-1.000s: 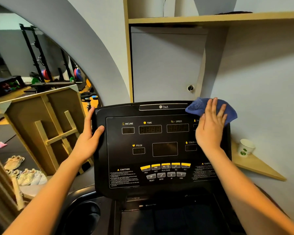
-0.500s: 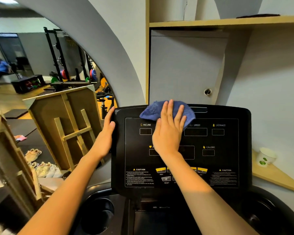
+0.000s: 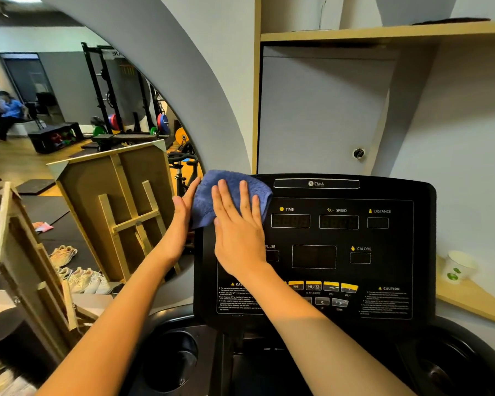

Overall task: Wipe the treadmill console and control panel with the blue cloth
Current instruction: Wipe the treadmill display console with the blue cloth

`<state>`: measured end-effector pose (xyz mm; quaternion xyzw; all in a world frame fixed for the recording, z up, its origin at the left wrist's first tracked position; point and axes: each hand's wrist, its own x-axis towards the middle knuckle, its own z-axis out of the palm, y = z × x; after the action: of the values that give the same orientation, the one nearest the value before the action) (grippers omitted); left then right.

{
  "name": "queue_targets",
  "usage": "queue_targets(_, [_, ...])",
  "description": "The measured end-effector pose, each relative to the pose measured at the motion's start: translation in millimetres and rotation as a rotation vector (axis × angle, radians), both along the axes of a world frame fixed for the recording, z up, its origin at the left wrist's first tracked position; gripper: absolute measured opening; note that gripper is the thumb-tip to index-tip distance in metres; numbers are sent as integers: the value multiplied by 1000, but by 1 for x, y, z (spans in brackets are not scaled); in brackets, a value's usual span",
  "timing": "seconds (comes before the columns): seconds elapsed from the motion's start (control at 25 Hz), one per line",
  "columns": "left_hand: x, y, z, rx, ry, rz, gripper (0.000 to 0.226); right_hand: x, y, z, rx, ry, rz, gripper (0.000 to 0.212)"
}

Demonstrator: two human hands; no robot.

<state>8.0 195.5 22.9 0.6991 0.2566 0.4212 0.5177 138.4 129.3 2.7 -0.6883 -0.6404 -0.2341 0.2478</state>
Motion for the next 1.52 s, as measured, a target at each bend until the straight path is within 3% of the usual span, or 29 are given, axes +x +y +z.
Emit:
queue_targets(0.56, [1, -3, -1, 85, 65, -30, 56, -22, -48, -60, -237, -119, 201, 67])
queue_targets(0.72, [2, -10, -5, 245, 194, 47, 74, -18, -61, -83, -295, -137, 225, 73])
queue_targets(0.92, [2, -19, -33, 441, 279, 126, 76, -6, -86, -109, -286, -148, 257, 66])
queue_targets(1.04, [4, -20, -51, 443, 265, 172, 73, 4, -106, -125, -218, -82, 301, 54])
queue_targets(1.28, [9, -23, -62, 437, 236, 248, 67, 18, -126, -131, -350, -126, 261, 62])
queue_targets(1.52, [10, -21, -67, 414, 201, 239, 63, 47, -156, -133, -354, -16, 303, 60])
